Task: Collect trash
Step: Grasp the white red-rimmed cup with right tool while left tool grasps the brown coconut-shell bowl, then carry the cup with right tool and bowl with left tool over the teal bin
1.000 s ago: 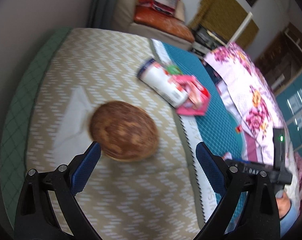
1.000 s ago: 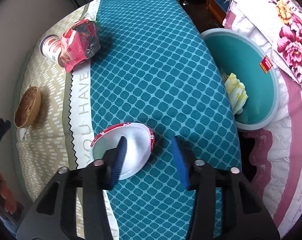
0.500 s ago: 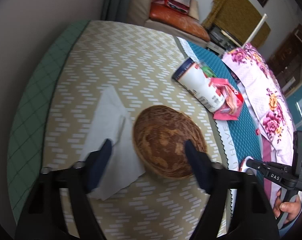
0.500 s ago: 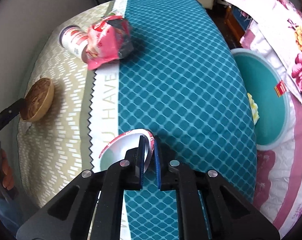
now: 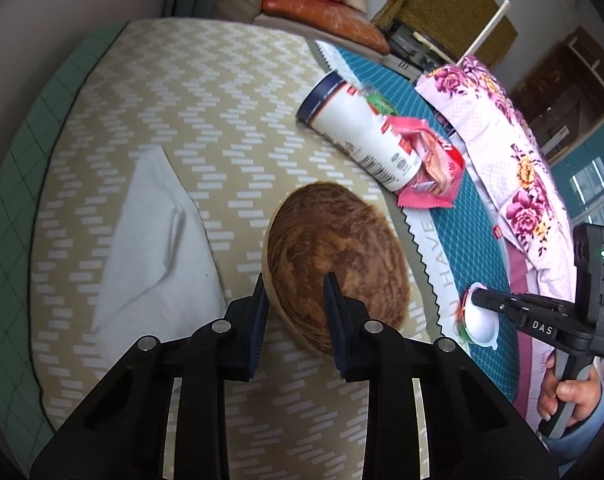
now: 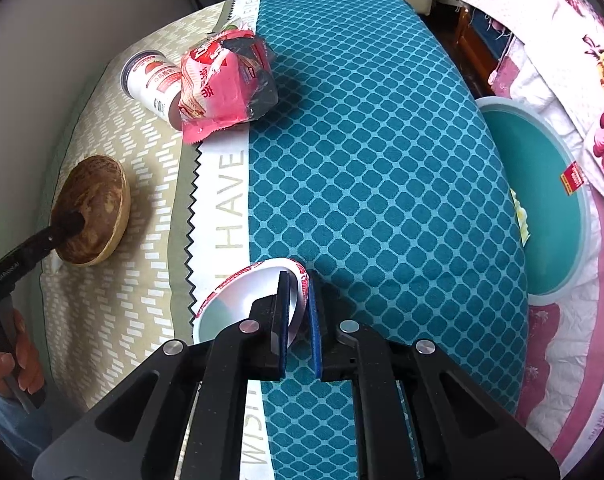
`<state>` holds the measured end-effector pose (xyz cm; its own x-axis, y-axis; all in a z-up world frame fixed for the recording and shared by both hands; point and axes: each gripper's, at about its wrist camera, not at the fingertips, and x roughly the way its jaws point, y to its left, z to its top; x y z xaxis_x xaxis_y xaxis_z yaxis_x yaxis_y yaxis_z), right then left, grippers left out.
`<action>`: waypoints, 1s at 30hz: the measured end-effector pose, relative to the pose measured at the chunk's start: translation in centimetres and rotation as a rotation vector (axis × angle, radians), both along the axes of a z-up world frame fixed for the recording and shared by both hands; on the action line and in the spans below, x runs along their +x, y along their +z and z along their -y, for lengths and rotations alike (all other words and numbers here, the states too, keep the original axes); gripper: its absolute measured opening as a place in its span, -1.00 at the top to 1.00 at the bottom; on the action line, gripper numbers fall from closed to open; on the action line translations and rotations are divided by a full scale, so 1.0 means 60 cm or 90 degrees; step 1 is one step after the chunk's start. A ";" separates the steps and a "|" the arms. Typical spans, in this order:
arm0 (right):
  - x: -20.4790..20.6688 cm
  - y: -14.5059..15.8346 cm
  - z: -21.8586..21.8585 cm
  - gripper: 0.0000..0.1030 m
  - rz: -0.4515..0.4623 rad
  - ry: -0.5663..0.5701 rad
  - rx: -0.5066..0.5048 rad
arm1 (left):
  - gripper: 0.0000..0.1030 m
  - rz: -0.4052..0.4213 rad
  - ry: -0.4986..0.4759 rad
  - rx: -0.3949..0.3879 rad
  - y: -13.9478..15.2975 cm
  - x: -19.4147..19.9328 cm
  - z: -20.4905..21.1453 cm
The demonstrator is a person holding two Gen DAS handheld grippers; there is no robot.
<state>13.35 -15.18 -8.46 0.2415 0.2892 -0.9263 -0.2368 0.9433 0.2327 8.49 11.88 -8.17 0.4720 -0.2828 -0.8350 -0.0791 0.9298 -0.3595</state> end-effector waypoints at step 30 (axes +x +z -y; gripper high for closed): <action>-0.009 0.012 0.023 0.88 0.012 -0.005 0.053 | 0.76 0.051 0.028 0.127 0.059 -0.003 0.085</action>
